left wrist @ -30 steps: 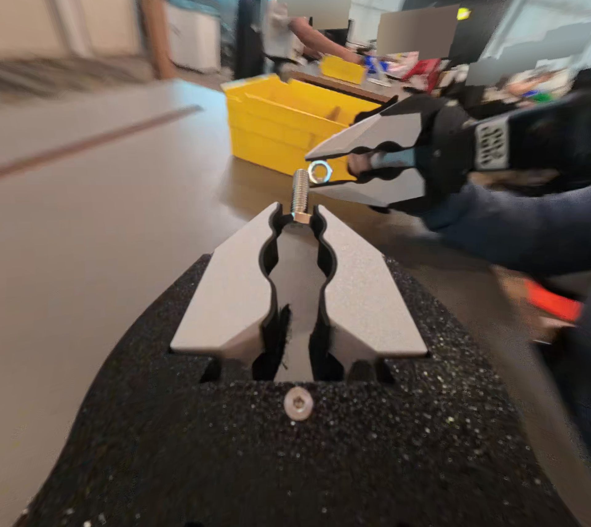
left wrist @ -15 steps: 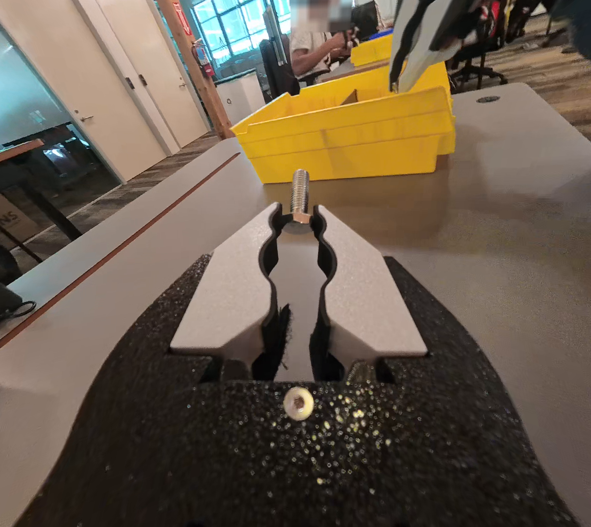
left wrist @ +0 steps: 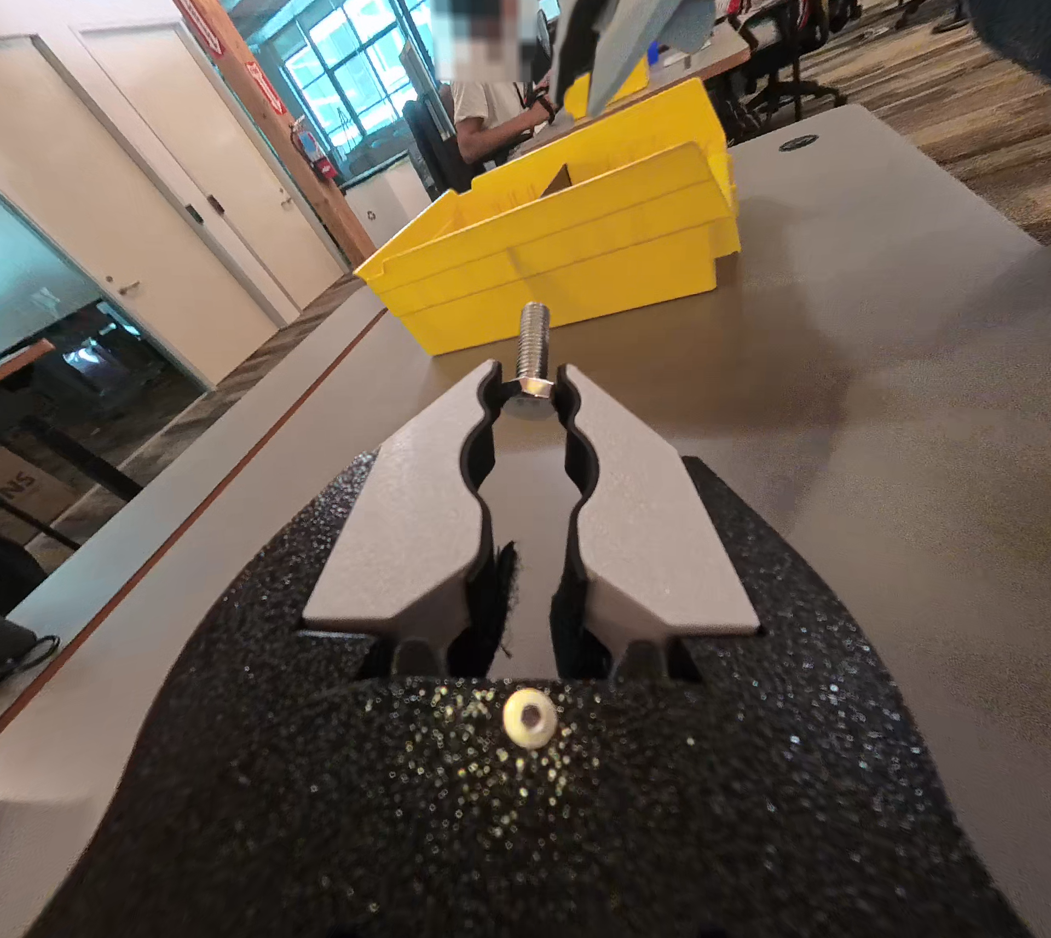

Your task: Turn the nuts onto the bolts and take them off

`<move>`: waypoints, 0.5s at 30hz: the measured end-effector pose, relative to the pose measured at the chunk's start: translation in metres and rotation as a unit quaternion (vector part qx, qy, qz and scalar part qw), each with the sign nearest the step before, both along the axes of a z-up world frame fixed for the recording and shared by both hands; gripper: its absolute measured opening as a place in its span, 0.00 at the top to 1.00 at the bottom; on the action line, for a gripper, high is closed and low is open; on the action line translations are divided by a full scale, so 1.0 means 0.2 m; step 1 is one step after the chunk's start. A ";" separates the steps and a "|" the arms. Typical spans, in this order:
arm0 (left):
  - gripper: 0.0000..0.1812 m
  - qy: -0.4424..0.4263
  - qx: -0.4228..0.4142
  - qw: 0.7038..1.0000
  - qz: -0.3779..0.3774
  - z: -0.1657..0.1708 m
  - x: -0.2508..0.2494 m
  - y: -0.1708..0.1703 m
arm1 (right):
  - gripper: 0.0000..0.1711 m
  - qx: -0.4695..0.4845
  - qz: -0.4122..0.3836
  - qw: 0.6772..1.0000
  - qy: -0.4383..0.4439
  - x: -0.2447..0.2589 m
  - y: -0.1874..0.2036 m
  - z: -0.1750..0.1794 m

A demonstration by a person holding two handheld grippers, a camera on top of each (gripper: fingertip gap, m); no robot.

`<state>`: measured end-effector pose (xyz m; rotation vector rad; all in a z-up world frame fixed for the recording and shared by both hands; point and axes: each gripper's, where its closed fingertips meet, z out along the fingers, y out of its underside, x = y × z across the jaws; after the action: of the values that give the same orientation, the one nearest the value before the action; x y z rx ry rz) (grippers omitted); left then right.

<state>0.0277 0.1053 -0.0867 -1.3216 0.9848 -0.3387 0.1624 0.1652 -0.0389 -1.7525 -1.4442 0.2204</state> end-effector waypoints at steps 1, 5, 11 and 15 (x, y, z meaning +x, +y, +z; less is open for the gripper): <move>0.91 0.000 0.009 1.000 -0.005 0.01 0.01 -0.01 | 0.84 0.004 0.082 0.995 0.054 -0.17 -0.14 0.06; 0.91 0.002 0.038 0.999 -0.037 0.05 0.05 -0.08 | 0.87 -0.034 0.218 0.970 0.100 -0.49 -0.43 0.02; 0.91 0.003 0.074 0.995 -0.073 0.09 0.09 -0.16 | 0.91 -0.120 0.261 0.953 0.093 -0.62 -0.49 -0.15; 0.91 0.016 0.089 0.994 -0.067 0.09 0.09 -0.16 | 0.95 -0.139 0.280 0.942 0.125 -0.65 -0.53 -0.14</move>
<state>0.0461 0.0726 -0.0683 -1.1055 1.1081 -0.3248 0.0321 0.0602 -0.0672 -1.4127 -1.7491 0.9510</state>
